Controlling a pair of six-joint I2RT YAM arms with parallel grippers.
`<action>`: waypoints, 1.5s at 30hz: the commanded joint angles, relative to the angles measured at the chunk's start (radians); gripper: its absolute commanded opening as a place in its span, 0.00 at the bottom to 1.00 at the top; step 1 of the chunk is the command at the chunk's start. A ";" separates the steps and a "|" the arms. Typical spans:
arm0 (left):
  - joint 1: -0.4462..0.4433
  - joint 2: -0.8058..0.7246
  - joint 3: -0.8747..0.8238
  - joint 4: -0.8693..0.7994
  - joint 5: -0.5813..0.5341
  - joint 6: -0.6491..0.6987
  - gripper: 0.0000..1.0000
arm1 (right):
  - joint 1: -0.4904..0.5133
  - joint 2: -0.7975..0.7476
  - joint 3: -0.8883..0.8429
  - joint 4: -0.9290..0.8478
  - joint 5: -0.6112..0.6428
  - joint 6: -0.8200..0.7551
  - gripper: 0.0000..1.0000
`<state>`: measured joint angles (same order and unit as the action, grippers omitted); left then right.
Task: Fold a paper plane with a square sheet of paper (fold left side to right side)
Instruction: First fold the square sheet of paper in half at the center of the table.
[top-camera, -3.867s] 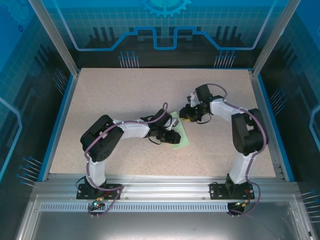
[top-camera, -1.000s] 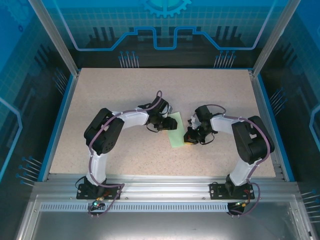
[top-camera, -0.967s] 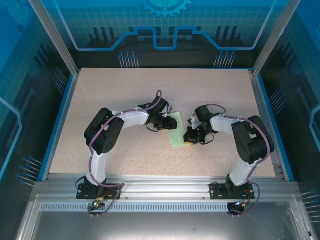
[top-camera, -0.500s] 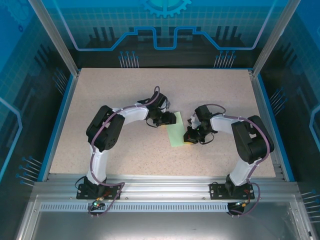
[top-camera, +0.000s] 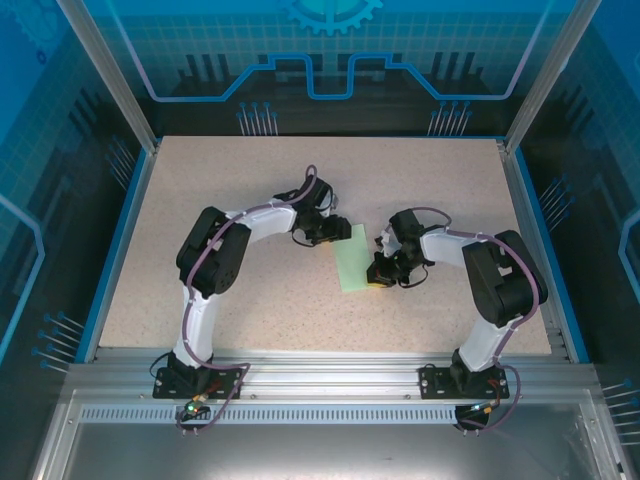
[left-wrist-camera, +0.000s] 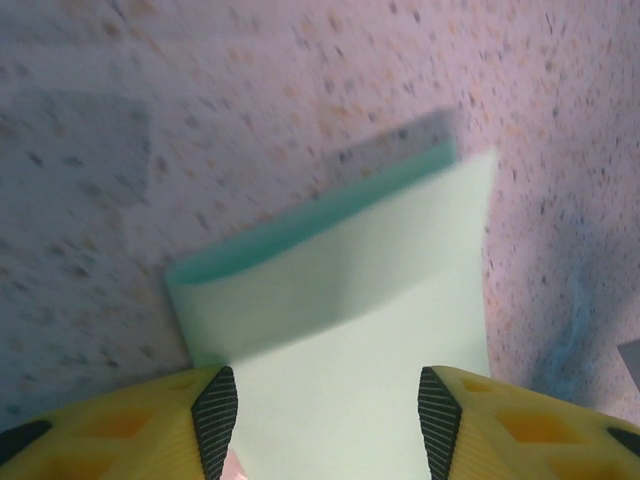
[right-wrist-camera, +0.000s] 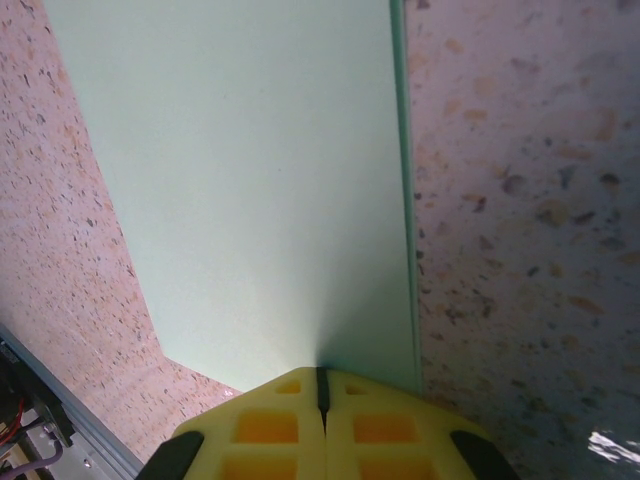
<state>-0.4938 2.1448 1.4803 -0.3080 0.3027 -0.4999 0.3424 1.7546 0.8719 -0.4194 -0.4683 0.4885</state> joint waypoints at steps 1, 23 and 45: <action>0.047 0.047 0.041 0.015 -0.070 -0.014 0.56 | 0.006 0.071 -0.045 -0.096 0.177 -0.014 0.05; 0.084 0.003 0.050 0.040 -0.045 -0.012 0.57 | 0.015 0.074 -0.045 -0.081 0.153 0.003 0.05; -0.002 0.006 0.023 0.107 0.071 -0.015 0.55 | 0.017 0.077 -0.042 -0.081 0.161 0.006 0.05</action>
<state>-0.4908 2.1025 1.4639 -0.1936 0.3565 -0.5232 0.3424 1.7584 0.8749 -0.4213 -0.4721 0.4900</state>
